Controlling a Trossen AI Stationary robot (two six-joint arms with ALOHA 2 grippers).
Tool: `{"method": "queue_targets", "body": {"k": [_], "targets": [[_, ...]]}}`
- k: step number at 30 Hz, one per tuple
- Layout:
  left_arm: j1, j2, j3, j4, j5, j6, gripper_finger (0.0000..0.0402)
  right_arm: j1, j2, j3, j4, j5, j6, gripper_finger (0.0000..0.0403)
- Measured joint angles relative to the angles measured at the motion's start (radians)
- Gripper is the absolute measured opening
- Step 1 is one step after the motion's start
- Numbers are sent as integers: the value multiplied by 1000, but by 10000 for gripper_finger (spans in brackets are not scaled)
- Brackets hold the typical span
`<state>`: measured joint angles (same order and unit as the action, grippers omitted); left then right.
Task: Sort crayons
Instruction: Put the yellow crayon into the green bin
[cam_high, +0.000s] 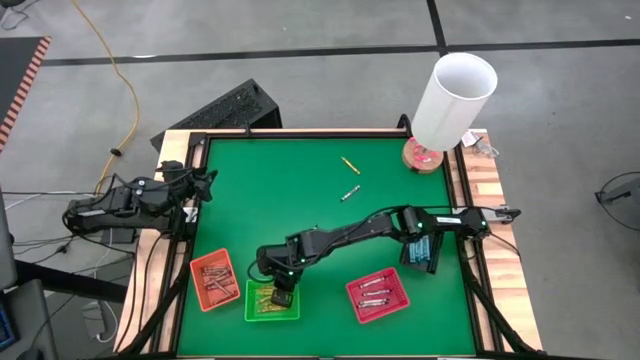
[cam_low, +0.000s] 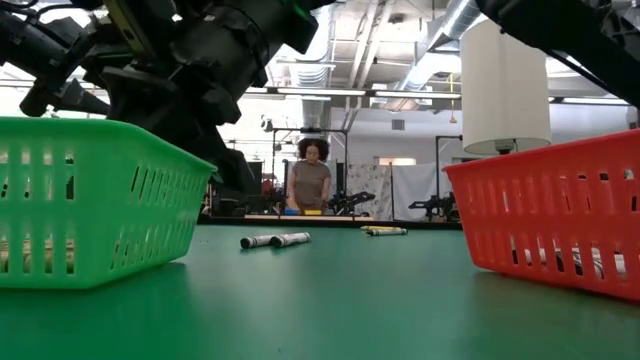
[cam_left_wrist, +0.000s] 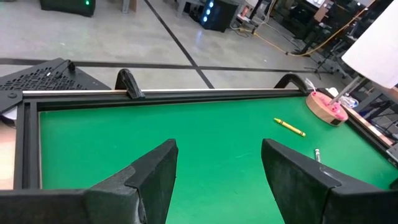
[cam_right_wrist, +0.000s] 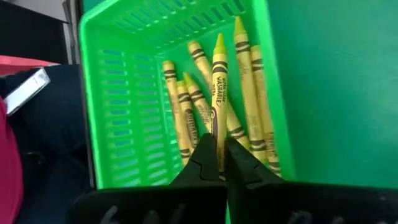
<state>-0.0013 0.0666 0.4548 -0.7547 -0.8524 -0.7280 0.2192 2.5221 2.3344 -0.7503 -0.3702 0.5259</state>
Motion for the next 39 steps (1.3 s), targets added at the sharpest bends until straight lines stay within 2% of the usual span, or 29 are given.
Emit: {"method": "queue_targets", "body": {"k": [14, 27, 32, 39], "targets": [[0, 0, 0, 0, 0, 0, 223, 0, -2, 0, 22, 0, -10, 49], [0, 0, 0, 0, 0, 1, 223, -5, -16, 14, 19, 2, -10, 54], [0, 0, 0, 0, 1, 0, 223, -19, -88, 23, 47, 2, -66, 54], [0, 0, 0, -3, 4, 0, 223, -40, -239, 20, -15, 35, -234, 54]]}}
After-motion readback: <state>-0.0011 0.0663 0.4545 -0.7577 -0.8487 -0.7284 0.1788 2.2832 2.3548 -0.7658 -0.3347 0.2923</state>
